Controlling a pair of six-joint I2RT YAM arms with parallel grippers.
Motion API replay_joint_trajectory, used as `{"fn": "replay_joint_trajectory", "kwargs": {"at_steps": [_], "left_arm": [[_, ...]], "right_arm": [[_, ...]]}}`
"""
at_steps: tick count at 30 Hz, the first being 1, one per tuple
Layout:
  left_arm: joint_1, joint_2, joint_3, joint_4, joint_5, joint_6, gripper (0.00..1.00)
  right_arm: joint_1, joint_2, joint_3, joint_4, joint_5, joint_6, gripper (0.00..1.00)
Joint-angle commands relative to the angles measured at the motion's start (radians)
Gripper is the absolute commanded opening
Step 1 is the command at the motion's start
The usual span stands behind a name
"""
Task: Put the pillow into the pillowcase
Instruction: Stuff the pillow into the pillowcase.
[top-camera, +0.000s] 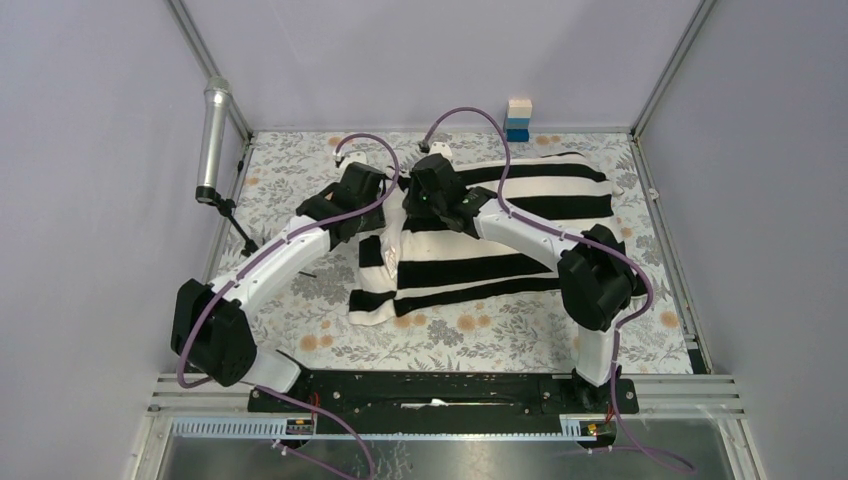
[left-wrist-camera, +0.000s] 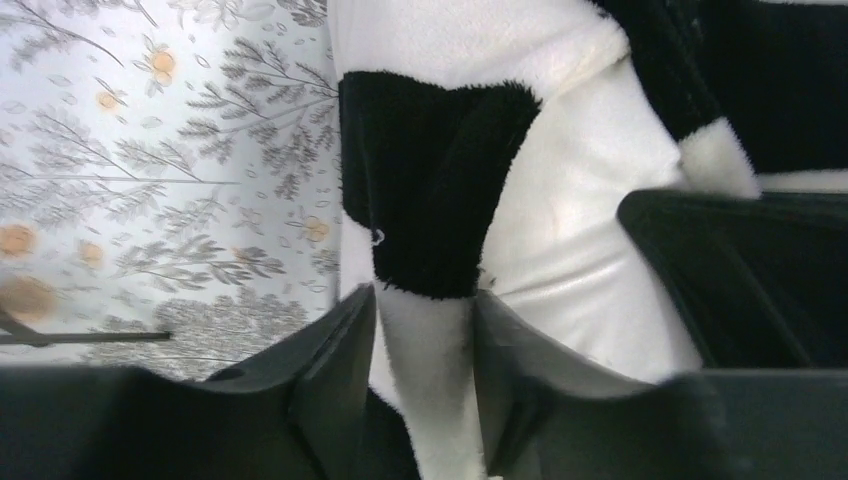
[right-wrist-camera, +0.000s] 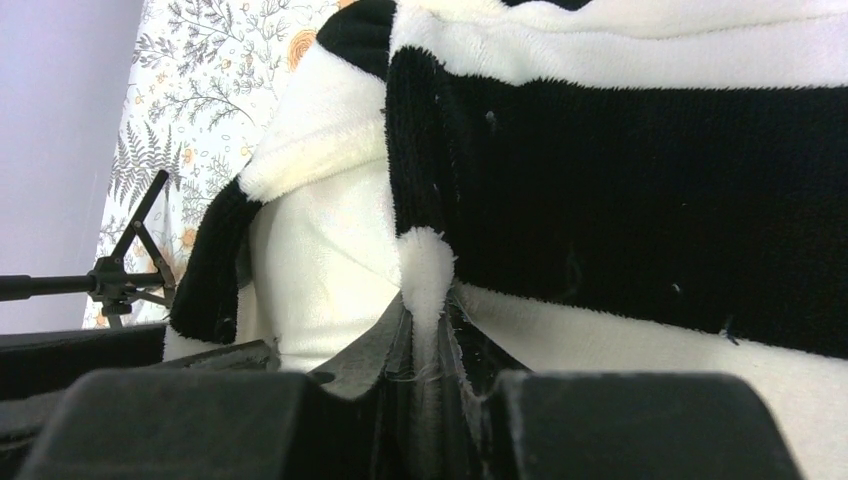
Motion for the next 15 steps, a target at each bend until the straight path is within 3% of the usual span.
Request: {"fn": "replay_joint_trajectory", "kwargs": {"at_steps": [1,2,3,8,12,15], "left_arm": [[0.001,0.034,0.039,0.042,-0.09,0.042,0.24],[0.001,0.038,0.058,0.028,-0.121,0.057,0.05],[0.001,0.035,0.08,0.013,-0.14,0.069,0.0],[-0.013,-0.033,0.253,-0.049,-0.038,0.103,0.0],[-0.113,-0.042,0.448,-0.068,0.152,0.048,0.0],[-0.183,-0.057,0.473,0.011,0.241,-0.019,0.0]], "right_arm": [[-0.003,-0.025,-0.025,0.009,-0.022,0.005,0.07],[-0.004,-0.021,-0.028,0.011,-0.024,0.008,0.07],[-0.004,-0.017,-0.031,0.013,-0.031,0.009,0.06],[-0.004,0.027,-0.025,0.029,-0.031,0.009,0.06],[-0.003,0.104,0.064,0.022,-0.003,0.012,0.05],[-0.004,0.166,0.126,0.006,-0.005,0.025,0.03]]}}
